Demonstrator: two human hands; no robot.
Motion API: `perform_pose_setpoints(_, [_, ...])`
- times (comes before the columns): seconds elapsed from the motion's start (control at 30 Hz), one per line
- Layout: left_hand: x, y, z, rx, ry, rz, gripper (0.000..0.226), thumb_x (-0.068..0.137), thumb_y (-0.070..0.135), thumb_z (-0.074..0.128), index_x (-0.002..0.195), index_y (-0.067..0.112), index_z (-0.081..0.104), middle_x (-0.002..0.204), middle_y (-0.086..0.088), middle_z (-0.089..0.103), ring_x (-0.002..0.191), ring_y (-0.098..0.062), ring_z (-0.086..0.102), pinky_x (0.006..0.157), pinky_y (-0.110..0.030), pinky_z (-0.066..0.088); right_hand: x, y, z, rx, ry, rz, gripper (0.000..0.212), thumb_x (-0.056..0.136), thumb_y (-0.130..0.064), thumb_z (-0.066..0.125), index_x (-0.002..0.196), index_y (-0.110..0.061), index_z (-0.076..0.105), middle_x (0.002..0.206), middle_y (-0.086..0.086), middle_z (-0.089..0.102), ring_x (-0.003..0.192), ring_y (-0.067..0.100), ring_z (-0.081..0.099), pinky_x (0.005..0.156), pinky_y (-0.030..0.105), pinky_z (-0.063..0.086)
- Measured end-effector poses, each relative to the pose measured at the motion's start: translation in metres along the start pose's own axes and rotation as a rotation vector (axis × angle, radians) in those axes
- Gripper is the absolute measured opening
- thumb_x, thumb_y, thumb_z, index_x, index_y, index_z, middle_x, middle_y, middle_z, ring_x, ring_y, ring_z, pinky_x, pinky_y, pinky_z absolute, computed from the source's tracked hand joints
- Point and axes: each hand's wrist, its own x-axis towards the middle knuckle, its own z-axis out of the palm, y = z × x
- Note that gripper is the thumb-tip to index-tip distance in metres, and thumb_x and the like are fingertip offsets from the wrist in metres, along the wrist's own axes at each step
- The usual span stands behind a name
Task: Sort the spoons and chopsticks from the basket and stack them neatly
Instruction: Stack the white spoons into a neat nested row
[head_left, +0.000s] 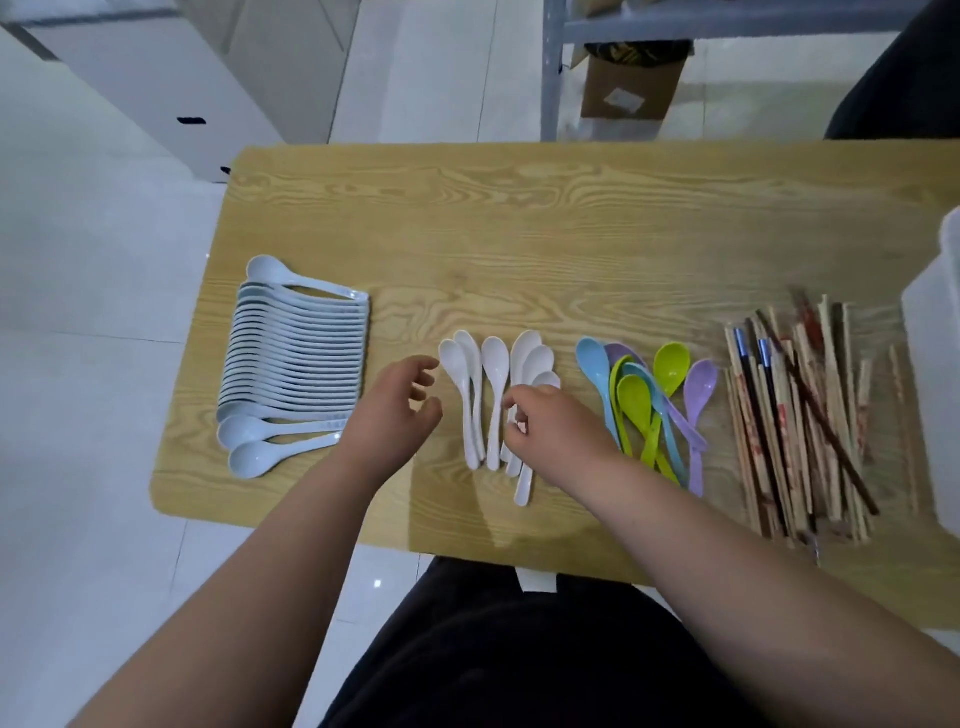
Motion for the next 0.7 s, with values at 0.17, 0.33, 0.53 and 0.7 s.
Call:
perform_pose_setpoints(0.17, [0.076,-0.019,0.004,0.153,-0.108,0.109,0.065,0.087,0.014,0.066,0.147,0.020,0.043,0.139,-0.005,0.047,0.119,-0.022,0.055,0.099,-0.034,0.045,0.018,-0.011,0.027,-0.115,0.018,0.116,0.038,0.100,-0.036,0.052,0.136,-0.024,0.052,0.131,0.004,0.049,0.106,0.025,0.057,0.072,0.034,0.046])
perform_pose_setpoints(0.33, [0.124,-0.024,0.014,0.288,-0.213,0.342,0.062,0.084,0.007,0.061,0.144,0.019,0.051,0.143,-0.013,0.050,0.126,-0.036,0.048,0.109,-0.041,0.038,0.032,-0.022,0.043,-0.141,0.030,0.270,0.034,0.099,-0.031,0.052,0.130,-0.020,0.052,0.125,0.007,0.048,0.100,0.028,0.057,0.069,0.034,0.042])
perform_pose_setpoints(0.53, [0.133,-0.034,0.012,0.293,-0.295,0.369,0.027,0.089,0.012,0.053,0.114,0.013,0.062,0.111,-0.011,0.063,0.105,-0.034,0.057,0.088,-0.046,0.048,0.039,-0.036,0.050,-0.116,0.087,0.406,0.023,0.098,-0.021,0.053,0.117,-0.010,0.050,0.115,0.012,0.048,0.077,0.027,0.046,0.059,0.033,0.033])
perform_pose_setpoints(0.7, [0.112,-0.038,-0.001,0.161,-0.284,0.260,0.014,0.088,0.014,0.057,0.101,0.011,0.060,0.096,-0.009,0.064,0.088,-0.028,0.058,0.074,-0.039,0.047,0.045,-0.041,0.050,-0.210,0.064,0.416,0.042,0.096,-0.007,0.050,0.135,-0.020,0.042,0.123,0.011,0.046,0.078,0.028,0.048,0.048,0.029,0.029])
